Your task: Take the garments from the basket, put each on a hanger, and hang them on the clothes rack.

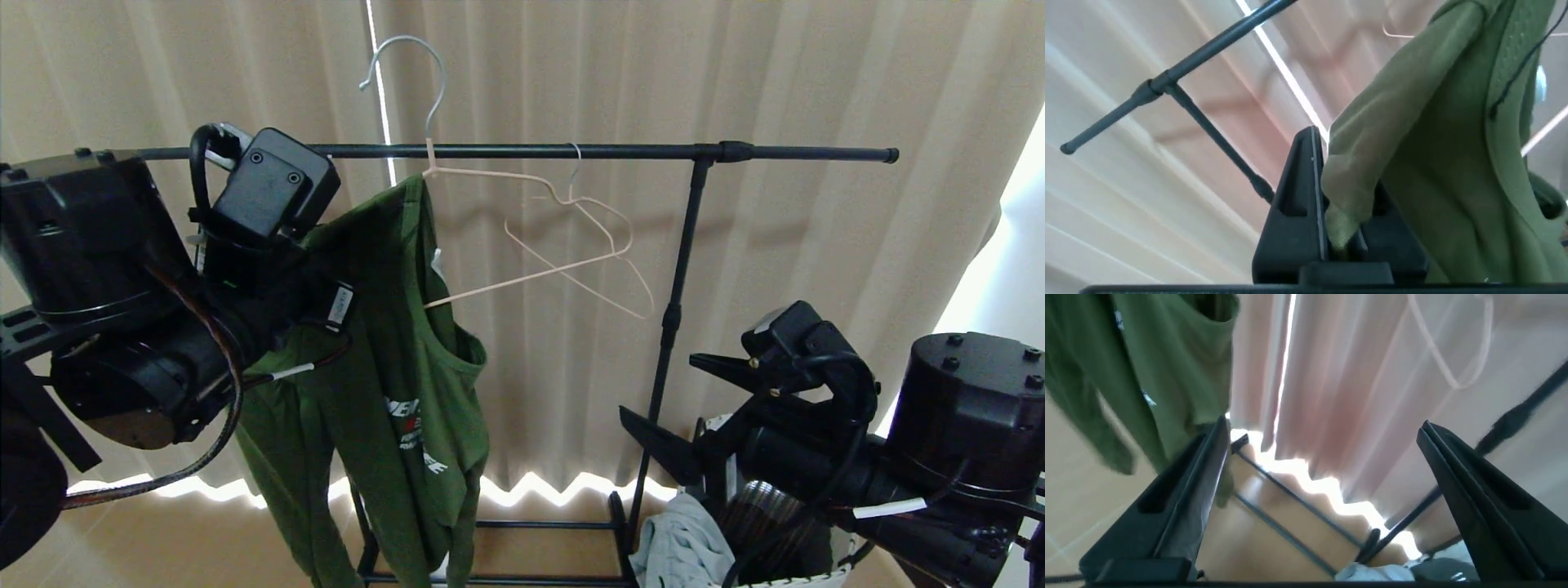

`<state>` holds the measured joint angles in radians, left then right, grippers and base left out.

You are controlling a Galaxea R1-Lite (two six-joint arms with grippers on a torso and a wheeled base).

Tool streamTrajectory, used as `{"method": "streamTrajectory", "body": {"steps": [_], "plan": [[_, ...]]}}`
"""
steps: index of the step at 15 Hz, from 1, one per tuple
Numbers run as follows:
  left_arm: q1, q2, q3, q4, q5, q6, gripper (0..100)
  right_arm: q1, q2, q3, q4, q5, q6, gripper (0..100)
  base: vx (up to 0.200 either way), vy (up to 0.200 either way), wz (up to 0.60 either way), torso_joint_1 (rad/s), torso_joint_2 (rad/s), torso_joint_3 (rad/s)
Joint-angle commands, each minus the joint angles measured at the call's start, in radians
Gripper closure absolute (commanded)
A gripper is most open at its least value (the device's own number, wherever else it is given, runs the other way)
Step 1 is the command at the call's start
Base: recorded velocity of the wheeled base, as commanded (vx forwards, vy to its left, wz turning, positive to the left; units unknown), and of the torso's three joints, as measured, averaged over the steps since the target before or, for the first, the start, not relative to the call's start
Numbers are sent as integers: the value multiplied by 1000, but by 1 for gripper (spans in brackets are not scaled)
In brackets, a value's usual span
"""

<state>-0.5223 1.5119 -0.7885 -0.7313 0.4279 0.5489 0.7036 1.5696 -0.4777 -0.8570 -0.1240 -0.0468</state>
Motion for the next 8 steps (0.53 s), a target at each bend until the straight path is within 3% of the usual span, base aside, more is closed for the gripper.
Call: {"method": "streamTrajectory", "body": {"steps": [1, 6, 8], "plan": [[-30, 1, 0, -33, -41, -4, 100, 39, 24, -12, -2, 1, 56, 0, 0, 0, 0, 0, 0, 0], [-56, 1, -14, -57, -74, -7, 100, 56, 81, -62, -42, 1, 88, 0, 0, 0, 0, 0, 0, 0], [-76, -1, -11, -88, -149, -9, 100, 56, 156, -81, -160, -5, 82, 0, 0, 0, 0, 0, 0, 0]]}}
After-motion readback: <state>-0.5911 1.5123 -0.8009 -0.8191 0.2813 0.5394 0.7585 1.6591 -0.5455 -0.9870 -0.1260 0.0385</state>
